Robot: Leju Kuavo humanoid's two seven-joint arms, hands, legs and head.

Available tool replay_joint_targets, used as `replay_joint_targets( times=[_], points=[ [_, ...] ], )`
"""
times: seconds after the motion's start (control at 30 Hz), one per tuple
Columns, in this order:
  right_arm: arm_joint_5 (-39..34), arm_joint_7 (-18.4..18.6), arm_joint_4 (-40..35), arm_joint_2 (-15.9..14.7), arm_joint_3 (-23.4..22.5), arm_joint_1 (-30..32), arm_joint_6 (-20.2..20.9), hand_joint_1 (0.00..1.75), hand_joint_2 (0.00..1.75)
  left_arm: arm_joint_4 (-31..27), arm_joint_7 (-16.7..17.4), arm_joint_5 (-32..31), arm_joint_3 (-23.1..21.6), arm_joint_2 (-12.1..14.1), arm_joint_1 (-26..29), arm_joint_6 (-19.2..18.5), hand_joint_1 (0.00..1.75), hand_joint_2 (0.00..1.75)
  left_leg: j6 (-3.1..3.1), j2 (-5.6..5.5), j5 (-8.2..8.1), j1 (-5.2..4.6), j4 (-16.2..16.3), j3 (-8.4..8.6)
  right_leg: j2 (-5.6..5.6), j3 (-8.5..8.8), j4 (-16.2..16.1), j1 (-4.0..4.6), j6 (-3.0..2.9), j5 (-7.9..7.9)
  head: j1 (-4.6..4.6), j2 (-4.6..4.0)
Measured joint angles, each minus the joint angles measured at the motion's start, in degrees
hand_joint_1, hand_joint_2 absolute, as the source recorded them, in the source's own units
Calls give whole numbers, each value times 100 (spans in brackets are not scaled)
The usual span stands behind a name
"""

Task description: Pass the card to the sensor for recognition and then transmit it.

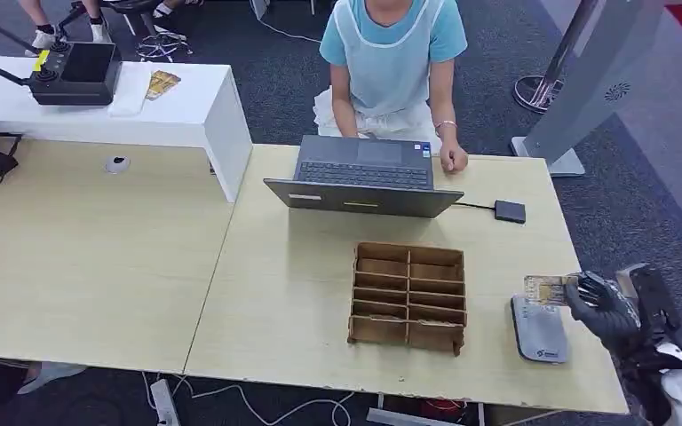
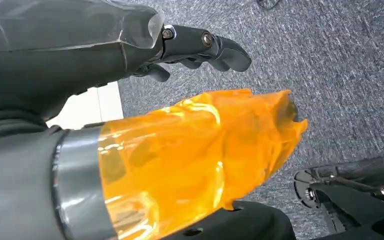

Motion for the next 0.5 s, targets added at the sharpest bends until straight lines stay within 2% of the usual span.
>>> replay_joint_targets(
  times=[0.5],
  points=[
    [-55, -140, 90, 22, -323, 147, 17, 175, 175, 0, 0, 0, 0, 2, 1, 2, 0, 0, 0, 0, 0, 0, 0, 0, 1, -1, 0, 0, 0, 0, 0, 0]
  ],
)
